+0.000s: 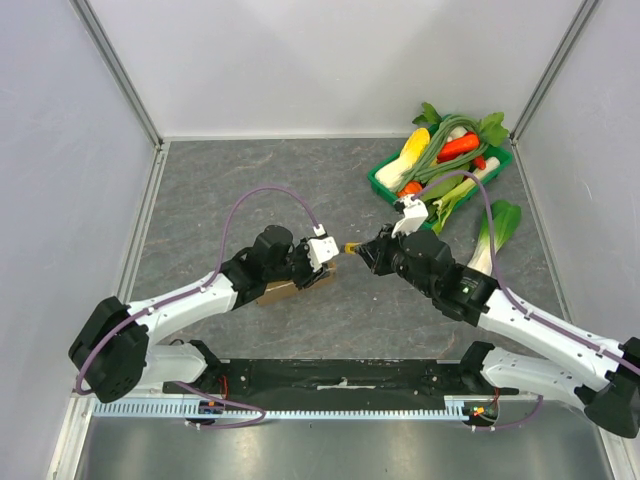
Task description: Unpack the express box
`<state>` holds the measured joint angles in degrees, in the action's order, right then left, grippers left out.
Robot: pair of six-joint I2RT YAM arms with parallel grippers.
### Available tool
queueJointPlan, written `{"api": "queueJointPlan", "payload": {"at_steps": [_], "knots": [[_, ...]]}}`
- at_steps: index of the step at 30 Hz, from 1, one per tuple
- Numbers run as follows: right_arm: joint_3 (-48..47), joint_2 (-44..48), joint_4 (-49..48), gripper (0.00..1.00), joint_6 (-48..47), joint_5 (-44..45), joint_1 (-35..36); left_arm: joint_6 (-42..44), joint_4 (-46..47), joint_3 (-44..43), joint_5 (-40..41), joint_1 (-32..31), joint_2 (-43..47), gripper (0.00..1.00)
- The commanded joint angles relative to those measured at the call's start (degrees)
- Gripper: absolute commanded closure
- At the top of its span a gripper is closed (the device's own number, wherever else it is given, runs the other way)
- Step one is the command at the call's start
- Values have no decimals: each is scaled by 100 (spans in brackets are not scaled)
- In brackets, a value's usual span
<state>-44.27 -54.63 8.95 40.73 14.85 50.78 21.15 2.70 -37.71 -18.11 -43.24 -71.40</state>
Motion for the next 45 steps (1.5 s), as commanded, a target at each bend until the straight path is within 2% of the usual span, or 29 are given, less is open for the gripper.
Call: {"api": "queueJointPlan", "payload": {"at_steps": [1, 10, 29, 35, 40, 45], "knots": [[85, -56, -491, 100, -4, -44, -7, 171, -498, 291, -140, -96, -85, 96], [217, -206, -570, 100, 93, -413, -7, 153, -516, 317, -96, -96, -85, 96], [349, -408, -728, 100, 111, -395, -7, 100, -542, 300, -105, -96, -85, 96], [419, -601, -816, 100, 102, -667, -7, -40, -472, 247, 9, -88, -138, 97], [428, -593, -562, 100, 102, -993, -7, -303, -446, 98, 289, -88, -287, 98], [384, -435, 168, 100, -30, -1370, -7, -488, -481, -52, 475, -44, -428, 98]]}}
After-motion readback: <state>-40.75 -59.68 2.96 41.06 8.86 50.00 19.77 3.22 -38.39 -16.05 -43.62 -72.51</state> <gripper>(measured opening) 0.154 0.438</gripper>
